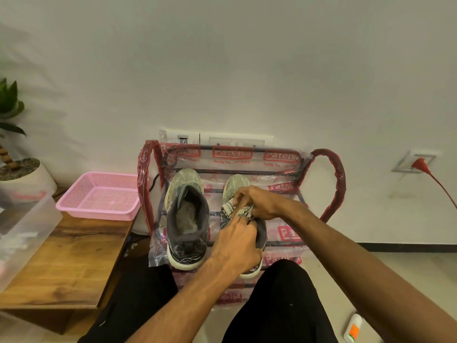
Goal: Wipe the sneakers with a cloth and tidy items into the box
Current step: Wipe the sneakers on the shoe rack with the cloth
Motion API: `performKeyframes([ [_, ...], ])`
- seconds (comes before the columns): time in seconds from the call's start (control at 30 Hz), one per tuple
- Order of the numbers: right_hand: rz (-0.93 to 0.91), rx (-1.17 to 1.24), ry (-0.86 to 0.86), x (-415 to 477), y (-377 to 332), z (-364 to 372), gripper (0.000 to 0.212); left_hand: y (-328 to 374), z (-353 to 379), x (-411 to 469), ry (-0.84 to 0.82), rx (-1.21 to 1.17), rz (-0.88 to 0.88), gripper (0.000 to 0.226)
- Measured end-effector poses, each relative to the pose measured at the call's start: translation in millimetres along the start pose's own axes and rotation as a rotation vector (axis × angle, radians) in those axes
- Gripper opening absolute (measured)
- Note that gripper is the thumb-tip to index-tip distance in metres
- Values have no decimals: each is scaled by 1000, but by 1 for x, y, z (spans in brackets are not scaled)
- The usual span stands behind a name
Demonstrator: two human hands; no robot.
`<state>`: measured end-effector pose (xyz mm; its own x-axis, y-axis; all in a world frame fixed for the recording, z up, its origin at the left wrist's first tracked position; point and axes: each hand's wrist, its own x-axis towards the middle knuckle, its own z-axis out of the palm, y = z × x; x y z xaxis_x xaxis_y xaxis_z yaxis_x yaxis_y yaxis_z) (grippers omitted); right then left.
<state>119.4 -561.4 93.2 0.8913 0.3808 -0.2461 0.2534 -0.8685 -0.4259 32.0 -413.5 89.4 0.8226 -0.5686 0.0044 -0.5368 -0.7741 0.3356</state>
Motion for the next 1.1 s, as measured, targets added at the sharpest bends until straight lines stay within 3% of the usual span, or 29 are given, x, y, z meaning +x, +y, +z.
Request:
performKeyframes([
  [0.13,-151,-571,117,4,-1,8,26,-6,0,1,24,-33,-13,50],
  [0.2,-182,-797,156,-1,1,7,34,-6,0,0,11,-7,1,52],
  [0.27,-117,-859,153,-5,2,7,38,-3,1,-3,20,65,28,58],
  [0.37,-29,-698,186,-7,1,9,33,0,0,-6,55,175,61,64],
  [0.43,-3,-453,253,-6,5,7,31,0,-1,-7,58,199,69,64],
  [0.5,6,-174,279,-8,6,2,43,0,0,-6,56,190,68,63],
  [0.57,-10,-48,240,-13,-1,-2,48,-1,2,-5,60,160,60,57],
  [0.7,-67,-80,134,-14,-4,8,38,-4,4,-4,55,79,40,41],
  [0.87,-112,-541,197,-5,8,14,38,-5,2,-2,70,48,41,39],
  [0.97,-33,-269,231,1,4,14,38,-6,1,-2,58,43,39,40],
  [1.03,-1,6,151,0,-4,8,42,-7,1,-3,62,33,39,37],
  [1.1,-5,104,69,-3,-8,3,45,-6,2,-4,71,27,40,34],
])
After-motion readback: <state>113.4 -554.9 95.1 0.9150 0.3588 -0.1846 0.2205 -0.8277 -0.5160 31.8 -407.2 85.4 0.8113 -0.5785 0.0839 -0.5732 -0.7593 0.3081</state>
